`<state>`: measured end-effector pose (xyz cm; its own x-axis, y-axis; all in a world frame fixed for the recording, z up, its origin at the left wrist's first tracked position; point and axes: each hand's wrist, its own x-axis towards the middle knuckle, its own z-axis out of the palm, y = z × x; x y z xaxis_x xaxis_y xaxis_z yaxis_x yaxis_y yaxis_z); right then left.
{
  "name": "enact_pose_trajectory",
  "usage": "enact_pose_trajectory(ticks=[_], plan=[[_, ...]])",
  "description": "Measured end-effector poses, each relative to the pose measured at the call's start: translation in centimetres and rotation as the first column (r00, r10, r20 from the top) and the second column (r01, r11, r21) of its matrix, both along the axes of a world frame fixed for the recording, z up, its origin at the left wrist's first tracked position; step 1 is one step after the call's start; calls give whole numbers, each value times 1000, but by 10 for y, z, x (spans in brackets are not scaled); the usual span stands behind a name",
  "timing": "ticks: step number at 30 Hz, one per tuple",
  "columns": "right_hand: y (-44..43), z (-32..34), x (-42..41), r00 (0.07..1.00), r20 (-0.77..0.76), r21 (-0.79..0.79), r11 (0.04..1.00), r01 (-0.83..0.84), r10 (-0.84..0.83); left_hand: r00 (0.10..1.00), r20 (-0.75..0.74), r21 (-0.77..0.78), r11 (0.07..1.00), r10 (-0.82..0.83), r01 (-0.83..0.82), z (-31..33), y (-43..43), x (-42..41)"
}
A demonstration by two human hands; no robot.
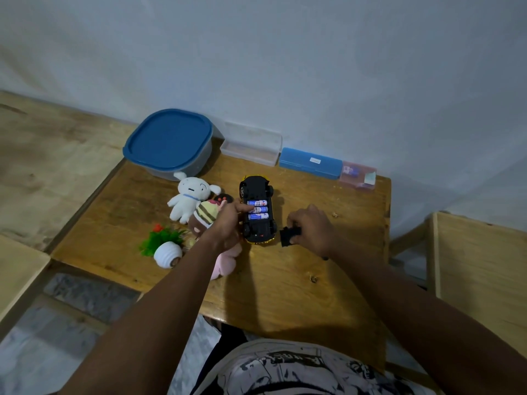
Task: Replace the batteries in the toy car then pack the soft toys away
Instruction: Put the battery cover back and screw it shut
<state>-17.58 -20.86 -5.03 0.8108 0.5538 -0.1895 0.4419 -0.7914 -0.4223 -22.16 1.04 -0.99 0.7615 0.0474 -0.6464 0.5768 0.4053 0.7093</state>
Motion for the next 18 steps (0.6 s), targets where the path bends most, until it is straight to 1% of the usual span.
enact_pose_trajectory(ticks=[2, 3, 5, 6, 8, 9, 10, 11, 15, 18], plan=[[0, 7, 3, 980, -179, 167, 980, 112, -81, 1000, 6, -9, 1000, 8, -8, -3, 3, -1], [-1, 11, 5, 971, -210, 234, 958, 163, -114, 1000, 10, -15, 1000, 10, -10, -5, 4, -1], [0, 24, 12, 967, -166, 367, 898, 242, -193, 1000, 21, -32, 999, 14, -14, -6, 6, -1], [2, 33, 14, 961, -133, 444, 853, 275, -241, 1000, 25, -41, 999, 17, -16, -5, 6, -1], [8, 54, 18, 936, -119, 576, 745, 337, -331, 999, 30, -64, 998, 17, -15, -4, 5, -1], [12, 64, 19, 928, -129, 612, 708, 352, -350, 999, 30, -71, 997, 13, -11, -4, 4, 0], [16, 71, 19, 928, -140, 624, 697, 353, -346, 999, 31, -74, 997, 5, -3, -3, 3, 1], [20, 78, 18, 937, -147, 618, 710, 338, -318, 999, 33, -75, 997, -3, 5, -2, 2, 1], [32, 88, 17, 979, -173, 495, 849, 182, -109, 999, 32, -88, 996, -21, 23, 5, -4, 4], [41, 89, 17, 985, -172, 420, 903, 93, -22, 997, 41, -124, 990, -64, 69, 10, -4, 4]])
